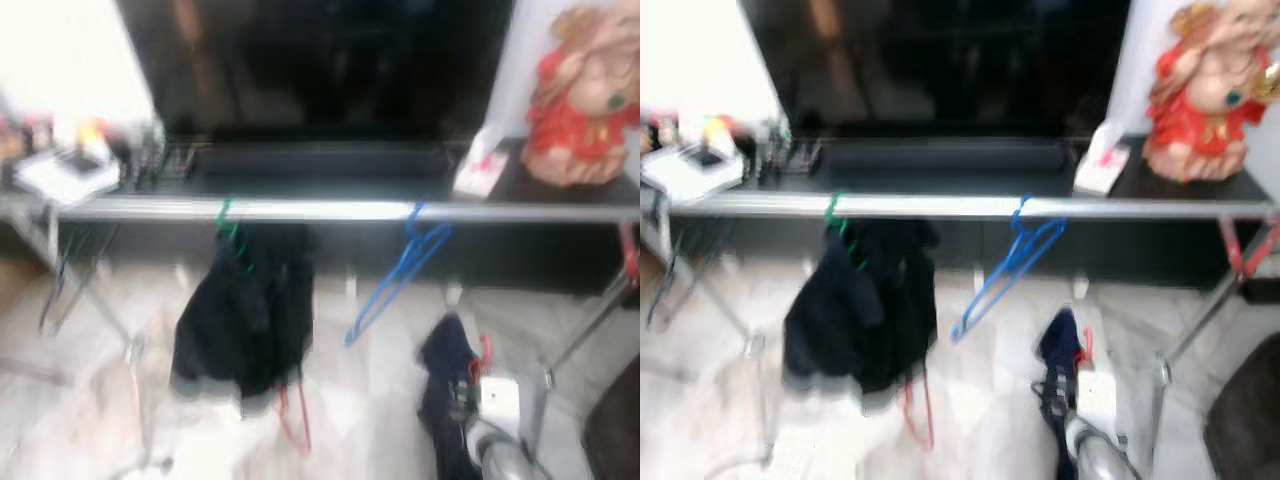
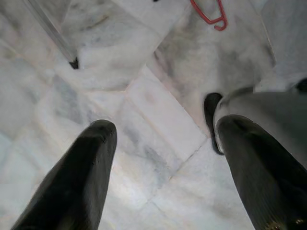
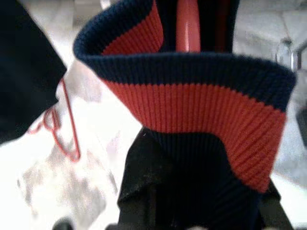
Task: Hang hanger
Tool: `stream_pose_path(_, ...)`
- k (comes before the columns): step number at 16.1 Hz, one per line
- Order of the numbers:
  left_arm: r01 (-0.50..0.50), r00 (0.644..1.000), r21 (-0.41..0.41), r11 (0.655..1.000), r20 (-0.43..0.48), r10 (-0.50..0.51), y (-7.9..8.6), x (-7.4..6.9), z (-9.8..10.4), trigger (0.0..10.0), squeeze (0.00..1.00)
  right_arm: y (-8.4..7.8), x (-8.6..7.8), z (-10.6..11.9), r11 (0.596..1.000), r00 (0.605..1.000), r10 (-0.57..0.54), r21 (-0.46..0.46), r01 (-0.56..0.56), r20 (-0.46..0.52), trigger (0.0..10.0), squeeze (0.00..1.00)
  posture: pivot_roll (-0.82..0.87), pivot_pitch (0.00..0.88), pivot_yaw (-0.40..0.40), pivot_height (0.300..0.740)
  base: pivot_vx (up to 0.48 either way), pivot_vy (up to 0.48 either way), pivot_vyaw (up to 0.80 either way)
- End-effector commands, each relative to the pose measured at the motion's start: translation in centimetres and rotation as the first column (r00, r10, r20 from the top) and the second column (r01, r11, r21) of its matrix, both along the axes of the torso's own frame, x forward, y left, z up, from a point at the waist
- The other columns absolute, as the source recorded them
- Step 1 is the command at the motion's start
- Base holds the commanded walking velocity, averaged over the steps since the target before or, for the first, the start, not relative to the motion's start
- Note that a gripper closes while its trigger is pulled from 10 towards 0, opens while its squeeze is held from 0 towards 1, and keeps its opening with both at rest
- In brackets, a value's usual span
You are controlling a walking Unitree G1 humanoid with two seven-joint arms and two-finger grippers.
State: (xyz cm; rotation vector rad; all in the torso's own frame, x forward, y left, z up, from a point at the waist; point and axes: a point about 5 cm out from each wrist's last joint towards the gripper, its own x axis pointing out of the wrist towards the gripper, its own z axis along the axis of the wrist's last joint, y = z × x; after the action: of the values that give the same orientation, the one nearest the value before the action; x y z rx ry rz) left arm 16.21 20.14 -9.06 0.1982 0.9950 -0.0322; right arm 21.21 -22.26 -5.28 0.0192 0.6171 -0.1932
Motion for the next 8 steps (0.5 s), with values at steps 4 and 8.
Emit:
stream_pose_path(4,0.002,1.0,0.015,1.0,-0.015,-0.002,0.54,-0.49,-0.12,10.0,0.0,0.11,0.52,0.42,1.0,0.999,0.012,-0.005,-0.012,0.033,10.0,0.0,-0.04,0.0,0.03,0.74,-0.333,0.0,0.0)
stream_pose_path(8,0.001,1.0,0.015,1.0,-0.023,-0.001,0.52,-0.74,-0.22,10.0,0.0,0.29,0.5,0.36,1.0,0.999,0.011,-0.003,-0.011,0.032,10.0,0.0,-0.03,0.0,0.029,0.74,-0.333,0.0,0.0)
